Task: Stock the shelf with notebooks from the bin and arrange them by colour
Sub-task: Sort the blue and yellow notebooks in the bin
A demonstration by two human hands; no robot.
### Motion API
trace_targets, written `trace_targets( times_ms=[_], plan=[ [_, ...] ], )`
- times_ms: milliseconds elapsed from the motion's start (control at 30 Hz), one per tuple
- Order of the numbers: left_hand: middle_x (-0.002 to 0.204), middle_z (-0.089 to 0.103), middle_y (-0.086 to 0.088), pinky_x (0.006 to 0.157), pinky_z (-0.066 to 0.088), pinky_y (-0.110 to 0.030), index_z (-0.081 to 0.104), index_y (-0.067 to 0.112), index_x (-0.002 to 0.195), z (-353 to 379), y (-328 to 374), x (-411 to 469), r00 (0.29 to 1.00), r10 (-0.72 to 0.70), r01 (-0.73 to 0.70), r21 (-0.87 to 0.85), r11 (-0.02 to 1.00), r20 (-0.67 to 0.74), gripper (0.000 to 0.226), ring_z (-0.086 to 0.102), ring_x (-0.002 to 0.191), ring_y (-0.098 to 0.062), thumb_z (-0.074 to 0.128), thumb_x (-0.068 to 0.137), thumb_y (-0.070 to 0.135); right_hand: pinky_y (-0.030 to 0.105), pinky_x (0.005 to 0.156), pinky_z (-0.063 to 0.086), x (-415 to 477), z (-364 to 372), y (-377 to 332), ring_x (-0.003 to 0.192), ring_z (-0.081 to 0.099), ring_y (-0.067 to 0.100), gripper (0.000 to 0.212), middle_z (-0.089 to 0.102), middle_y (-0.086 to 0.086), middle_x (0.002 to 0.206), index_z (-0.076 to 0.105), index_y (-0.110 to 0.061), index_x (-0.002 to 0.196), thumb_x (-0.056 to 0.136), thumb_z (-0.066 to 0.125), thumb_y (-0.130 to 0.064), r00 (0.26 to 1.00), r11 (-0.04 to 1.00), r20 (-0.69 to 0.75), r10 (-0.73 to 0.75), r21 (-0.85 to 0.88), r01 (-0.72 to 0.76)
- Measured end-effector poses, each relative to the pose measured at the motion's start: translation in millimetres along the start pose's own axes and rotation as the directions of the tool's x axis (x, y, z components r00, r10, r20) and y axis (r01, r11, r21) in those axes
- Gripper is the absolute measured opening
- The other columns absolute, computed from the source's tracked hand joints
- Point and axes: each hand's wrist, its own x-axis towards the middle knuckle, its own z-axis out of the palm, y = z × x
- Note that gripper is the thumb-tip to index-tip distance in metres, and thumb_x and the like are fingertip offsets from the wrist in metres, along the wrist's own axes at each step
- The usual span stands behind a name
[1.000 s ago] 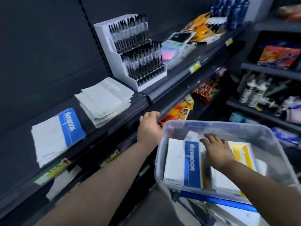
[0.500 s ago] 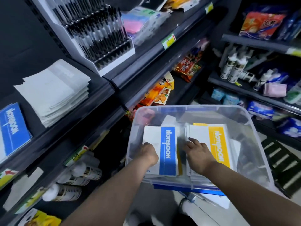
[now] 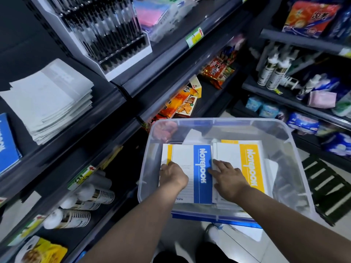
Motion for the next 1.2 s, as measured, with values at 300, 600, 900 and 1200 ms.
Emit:
trace_targets(
  times_ms=[300, 600, 900, 1200],
  plan=[
    [0.126, 0.058, -0.010, 0.091, 0.054, -0.037, 0.055, 0.010, 0.123, -1, -9, 13, 0.993, -0.116, 0.115, -0.171, 0.979, 0.003, 0.054, 0.058, 0.114, -0.031, 0.068, 0.073, 0.024, 0.043, 0.111, 0.031, 0, 0, -1, 0.145, 0.006, 0.023, 0.059, 0.001, -0.002, 0.159, 0.021, -0.029, 0.149, 0.095, 0.045, -0.030, 1.000, 1.000, 0.004, 0.011, 0.022, -0.012],
    [0.127, 0.057, -0.011, 0.076, 0.051, -0.029, 0.055, 0.010, 0.118, 1, 1, 9, 0.978, -0.137, 0.188, -0.372, 0.909, 0.158, 0.056, 0.062, 0.102, -0.029, 0.077, 0.068, 0.021, 0.043, 0.112, 0.031, 1, 2, -3, 0.147, 0.004, 0.023, 0.060, -0.002, -0.002, 0.160, 0.019, -0.029, 0.149, 0.096, 0.045, -0.027, 0.999, 0.999, 0.015, 0.031, 0.022, -0.031],
    [0.114, 0.069, -0.005, 0.082, 0.055, -0.032, 0.060, 0.017, 0.115, -12, -5, 1, 0.975, 0.201, -0.207, -0.059, 0.977, -0.091, 0.029, 0.065, 0.101, -0.028, 0.055, 0.087, 0.013, 0.043, 0.110, 0.032, 4, 5, -4, 0.147, 0.003, 0.023, 0.062, -0.002, -0.001, 0.160, 0.018, -0.030, 0.149, 0.094, 0.046, -0.024, 0.999, 0.999, 0.002, 0.032, 0.018, -0.032],
    [0.089, 0.061, -0.004, 0.065, 0.042, -0.029, 0.027, 0.027, 0.130, -79, -13, -20, 0.887, 0.354, -0.322, 0.153, 0.934, -0.296, 0.031, 0.064, 0.085, -0.024, 0.035, 0.101, 0.036, 0.040, 0.113, 0.028, -5, 5, 4, 0.148, 0.001, 0.021, 0.057, -0.004, -0.002, 0.161, 0.021, -0.029, 0.149, 0.096, 0.039, -0.022, 0.999, 0.997, -0.029, -0.013, 0.075, 0.015]
  ],
)
